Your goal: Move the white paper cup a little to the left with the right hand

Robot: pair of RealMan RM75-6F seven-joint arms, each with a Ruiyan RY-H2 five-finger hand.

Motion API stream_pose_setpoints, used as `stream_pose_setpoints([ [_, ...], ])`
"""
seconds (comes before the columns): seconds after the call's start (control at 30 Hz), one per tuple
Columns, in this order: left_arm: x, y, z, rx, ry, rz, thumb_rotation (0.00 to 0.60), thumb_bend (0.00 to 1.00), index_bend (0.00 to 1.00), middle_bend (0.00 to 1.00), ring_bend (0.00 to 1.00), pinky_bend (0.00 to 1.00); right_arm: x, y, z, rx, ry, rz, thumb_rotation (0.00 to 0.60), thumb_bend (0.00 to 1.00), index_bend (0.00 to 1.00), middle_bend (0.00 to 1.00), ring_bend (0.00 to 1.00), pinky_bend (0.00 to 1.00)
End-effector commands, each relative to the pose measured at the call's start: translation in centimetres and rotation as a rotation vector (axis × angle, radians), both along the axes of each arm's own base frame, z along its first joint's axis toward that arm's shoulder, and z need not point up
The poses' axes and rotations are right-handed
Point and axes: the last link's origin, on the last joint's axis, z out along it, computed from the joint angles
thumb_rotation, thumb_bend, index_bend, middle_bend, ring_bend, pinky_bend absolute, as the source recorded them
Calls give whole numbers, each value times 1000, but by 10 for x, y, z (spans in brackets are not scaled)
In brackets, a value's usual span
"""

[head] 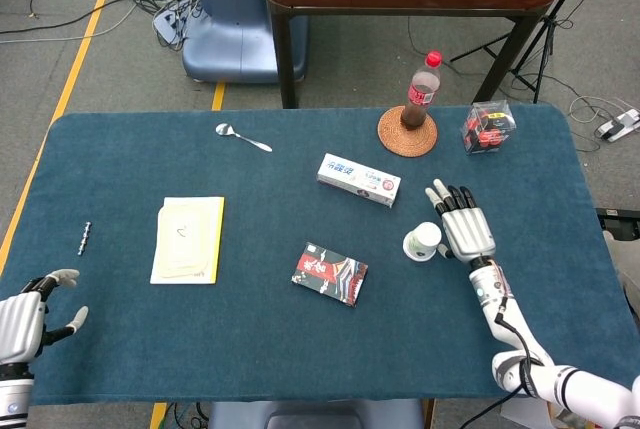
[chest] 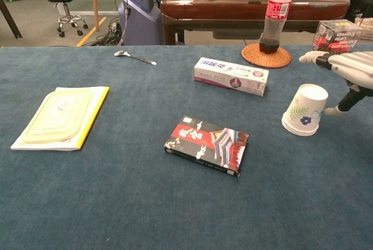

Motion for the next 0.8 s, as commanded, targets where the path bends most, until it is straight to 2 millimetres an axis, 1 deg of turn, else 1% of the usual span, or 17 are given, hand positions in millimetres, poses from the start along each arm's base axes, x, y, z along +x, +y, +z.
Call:
stream_pose_setpoints([
  [0.03, 0, 0, 0, 1, -1, 1, 600, 292, 322, 385, 324, 529, 3, -1, -3, 2, -9, 1, 600, 0, 0, 0, 0, 65],
  [0.2, 0, 0, 0, -3, -3, 3, 600, 292, 324, 385, 324, 529, 13, -2, -10, 10, -30, 13, 600, 0, 0, 0, 0, 65],
  [0.43, -1, 0, 0, -3, -6, 9, 600, 293, 325, 385, 324, 529, 31, -4, -18, 12, -52, 46, 600, 0, 0, 0, 0, 65],
  [0.8, -4, 0, 1, -9, -16, 24, 600, 292, 326, 385, 324, 529, 68, -13, -33, 27, -52, 106, 600, 0, 0, 0, 0, 65],
])
